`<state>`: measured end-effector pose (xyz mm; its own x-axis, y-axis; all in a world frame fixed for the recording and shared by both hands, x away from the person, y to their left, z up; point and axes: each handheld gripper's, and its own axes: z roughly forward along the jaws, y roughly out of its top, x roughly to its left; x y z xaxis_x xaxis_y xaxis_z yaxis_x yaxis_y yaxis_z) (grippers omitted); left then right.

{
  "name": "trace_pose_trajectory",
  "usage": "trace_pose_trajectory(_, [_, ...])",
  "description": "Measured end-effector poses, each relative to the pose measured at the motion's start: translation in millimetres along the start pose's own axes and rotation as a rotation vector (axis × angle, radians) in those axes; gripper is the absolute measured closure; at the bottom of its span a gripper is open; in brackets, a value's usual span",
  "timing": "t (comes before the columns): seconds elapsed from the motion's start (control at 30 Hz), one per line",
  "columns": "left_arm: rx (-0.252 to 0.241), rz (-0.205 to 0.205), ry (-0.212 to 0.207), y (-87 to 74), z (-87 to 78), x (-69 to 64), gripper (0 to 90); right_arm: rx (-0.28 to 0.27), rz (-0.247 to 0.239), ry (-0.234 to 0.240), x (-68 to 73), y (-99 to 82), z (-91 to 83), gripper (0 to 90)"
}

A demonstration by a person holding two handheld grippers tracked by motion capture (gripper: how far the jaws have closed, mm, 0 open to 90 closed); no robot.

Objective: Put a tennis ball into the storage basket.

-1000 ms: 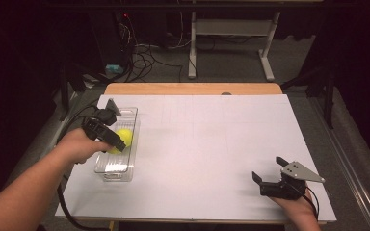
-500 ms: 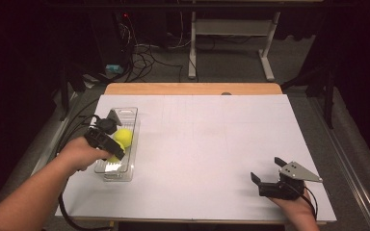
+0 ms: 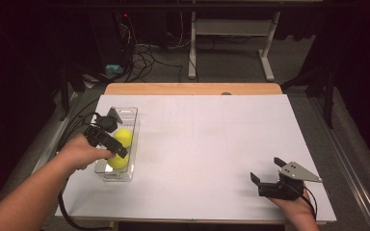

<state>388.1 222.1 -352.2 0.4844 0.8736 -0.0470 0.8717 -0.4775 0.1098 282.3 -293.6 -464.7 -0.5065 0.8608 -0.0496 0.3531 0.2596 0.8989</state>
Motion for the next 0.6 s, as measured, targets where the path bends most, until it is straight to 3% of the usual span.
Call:
trace_pose_trajectory(0.27, [-0.017, 0.052, -0.026, 13.4, 0.1, -27.3, 4.8, -0.006, 0.003, 0.002, 0.6, 1.1, -0.9, 0.0])
trace_pose_trajectory(0.6, [-0.025, 0.136, -0.061, 42.3, 9.5, -77.9, 0.0, -0.013, 0.002, 0.004, 1.2, 2.2, -2.3, 0.0])
